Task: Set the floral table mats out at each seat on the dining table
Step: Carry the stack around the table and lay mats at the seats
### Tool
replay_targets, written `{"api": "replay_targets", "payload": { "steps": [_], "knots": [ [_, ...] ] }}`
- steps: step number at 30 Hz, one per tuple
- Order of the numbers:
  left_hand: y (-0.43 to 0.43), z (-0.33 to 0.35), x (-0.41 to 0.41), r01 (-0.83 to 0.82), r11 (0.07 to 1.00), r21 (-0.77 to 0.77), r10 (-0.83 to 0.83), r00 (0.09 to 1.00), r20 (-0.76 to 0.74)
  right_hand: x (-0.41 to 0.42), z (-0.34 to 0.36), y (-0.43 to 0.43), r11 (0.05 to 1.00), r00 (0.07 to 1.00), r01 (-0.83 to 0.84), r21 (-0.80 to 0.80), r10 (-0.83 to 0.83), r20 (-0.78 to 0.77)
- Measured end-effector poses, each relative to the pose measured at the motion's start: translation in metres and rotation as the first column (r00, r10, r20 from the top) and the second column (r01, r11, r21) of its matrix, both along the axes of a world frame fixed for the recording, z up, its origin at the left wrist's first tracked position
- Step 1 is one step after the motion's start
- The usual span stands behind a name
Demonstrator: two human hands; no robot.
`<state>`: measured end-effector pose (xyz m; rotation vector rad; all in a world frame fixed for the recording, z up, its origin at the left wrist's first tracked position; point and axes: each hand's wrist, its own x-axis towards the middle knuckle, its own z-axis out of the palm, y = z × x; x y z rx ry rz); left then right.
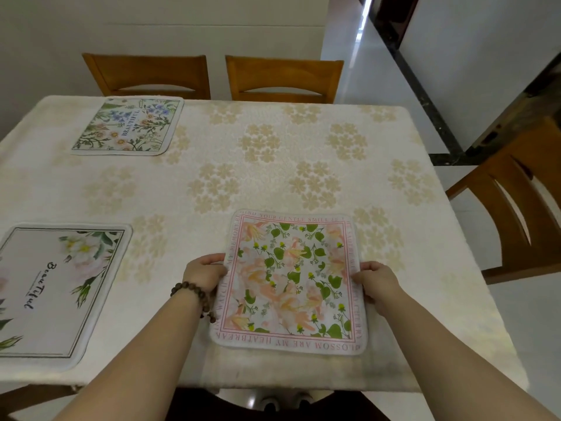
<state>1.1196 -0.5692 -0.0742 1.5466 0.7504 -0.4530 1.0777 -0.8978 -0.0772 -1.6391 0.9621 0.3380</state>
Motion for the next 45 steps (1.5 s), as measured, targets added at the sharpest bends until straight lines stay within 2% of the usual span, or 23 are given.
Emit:
{"api": "replay_targets", "payload": {
  "steps": [6,13,19,27,33,37,42,45],
  "knots": [
    [-0.006,0.019,0.009,0.057,0.997,-0.060,-0.053,0.997,0.059,-0.018,0.022,-0.014,0.990,0.984,0.129,0.064,-0.136,0.118],
    [-0.076,0.037,0.013,0.277,0.952,-0.131,-0.268,0.960,0.086,-0.079,0.056,-0.072,0.934,0.918,0.346,0.088,-0.357,0.175],
    [-0.179,0.051,-0.007,0.481,0.857,-0.186,-0.470,0.877,0.101,-0.166,0.075,-0.138,0.816,0.795,0.564,0.125,-0.577,0.184],
    [-0.338,0.056,-0.070,0.683,0.717,-0.139,-0.672,0.730,0.124,-0.297,0.075,-0.229,0.612,0.574,0.776,0.153,-0.786,0.229],
    [-0.466,0.047,-0.145,0.758,0.639,-0.132,-0.750,0.652,0.109,-0.394,0.065,-0.319,0.510,0.470,0.841,0.184,-0.855,0.220],
    [-0.542,0.042,-0.193,0.772,0.619,-0.148,-0.770,0.633,0.083,-0.449,0.059,-0.381,0.461,0.425,0.867,0.191,-0.883,0.201],
    [-0.620,0.042,-0.225,0.801,0.581,-0.145,-0.802,0.593,0.064,-0.486,0.052,-0.444,0.394,0.362,0.898,0.195,-0.915,0.180],
    [-0.658,0.039,-0.226,0.842,0.521,-0.143,-0.844,0.533,0.059,-0.490,0.049,-0.478,0.370,0.341,0.907,0.200,-0.925,0.165]
  ]
}}
